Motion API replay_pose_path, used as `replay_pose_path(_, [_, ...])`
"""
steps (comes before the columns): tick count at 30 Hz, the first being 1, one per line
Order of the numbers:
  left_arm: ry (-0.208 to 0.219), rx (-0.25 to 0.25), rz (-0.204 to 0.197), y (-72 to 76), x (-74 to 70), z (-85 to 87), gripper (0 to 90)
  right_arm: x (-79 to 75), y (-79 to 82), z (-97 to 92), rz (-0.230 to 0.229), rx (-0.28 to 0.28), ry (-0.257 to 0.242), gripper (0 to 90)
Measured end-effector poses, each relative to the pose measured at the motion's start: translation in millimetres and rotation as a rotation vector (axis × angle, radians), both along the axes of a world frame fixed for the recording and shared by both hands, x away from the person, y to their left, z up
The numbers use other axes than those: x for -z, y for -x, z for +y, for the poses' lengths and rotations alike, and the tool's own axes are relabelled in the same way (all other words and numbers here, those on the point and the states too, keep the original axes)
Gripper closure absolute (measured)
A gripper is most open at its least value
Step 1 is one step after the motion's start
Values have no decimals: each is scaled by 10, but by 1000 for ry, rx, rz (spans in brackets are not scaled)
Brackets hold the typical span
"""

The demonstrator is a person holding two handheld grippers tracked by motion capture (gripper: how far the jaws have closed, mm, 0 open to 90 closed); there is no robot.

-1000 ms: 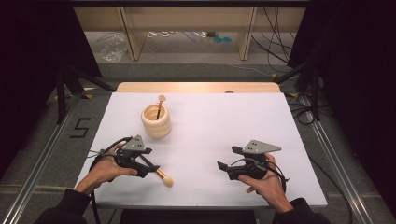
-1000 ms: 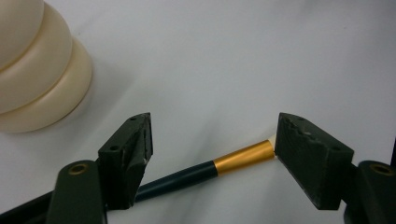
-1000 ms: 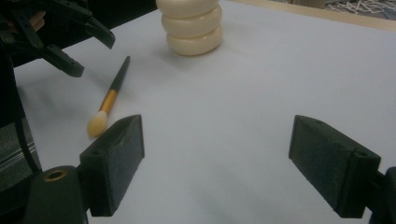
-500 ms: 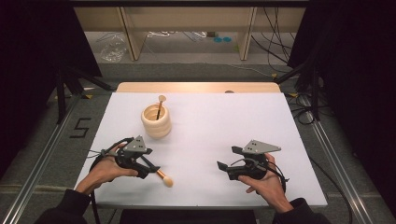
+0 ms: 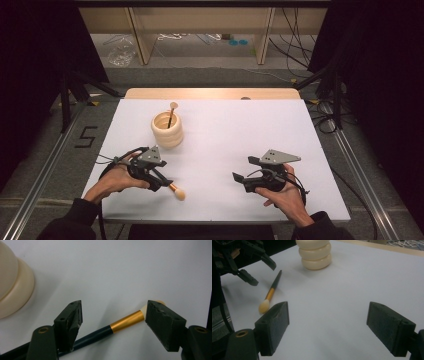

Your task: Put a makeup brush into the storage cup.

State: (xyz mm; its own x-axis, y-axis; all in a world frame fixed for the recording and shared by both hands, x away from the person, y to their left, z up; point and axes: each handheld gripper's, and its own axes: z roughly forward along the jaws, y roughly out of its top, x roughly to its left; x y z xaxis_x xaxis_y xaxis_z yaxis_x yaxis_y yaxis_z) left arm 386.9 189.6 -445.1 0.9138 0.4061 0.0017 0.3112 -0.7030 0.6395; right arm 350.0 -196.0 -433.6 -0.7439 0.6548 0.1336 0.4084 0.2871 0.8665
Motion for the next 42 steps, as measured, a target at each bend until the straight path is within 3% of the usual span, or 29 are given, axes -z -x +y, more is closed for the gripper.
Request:
replay_pose_path(2, [-56, 37, -4, -16, 19, 13, 309, 3, 0, 13, 2, -2, -6, 193])
replay_pose_path(4, [-40, 18, 7, -14, 56, 16, 325, -4, 2, 12, 5, -1, 6, 193])
replay_pose_path(8, [-52, 9, 15, -51, 110, 44, 350, -4, 5, 14, 8, -2, 4, 193])
replay_pose_path(11, [-93, 38, 18, -85, 133, 51, 383, -2, 2, 14, -6, -3, 4, 195])
replay_pose_path(12, [-79, 31, 22, -84, 151, 36, 390, -1, 1, 13, -5, -3, 5, 194])
replay_pose_path(16, [-108, 48, 29, -108, 173, 30, 421, -4, 5, 21, 15, -8, 4, 197])
replay_pose_path(18, [-110, 44, 33, -115, 185, 33, 435, -2, 2, 22, -7, -5, 5, 199])
replay_pose_path(28, [-119, 37, 72, -132, 227, 30, 505, -1, 1, 21, -3, -3, 9, 203])
replay_pose_path(42, [-138, 69, 104, -116, 219, 27, 597, 10, -6, 30, -4, -9, -1, 207])
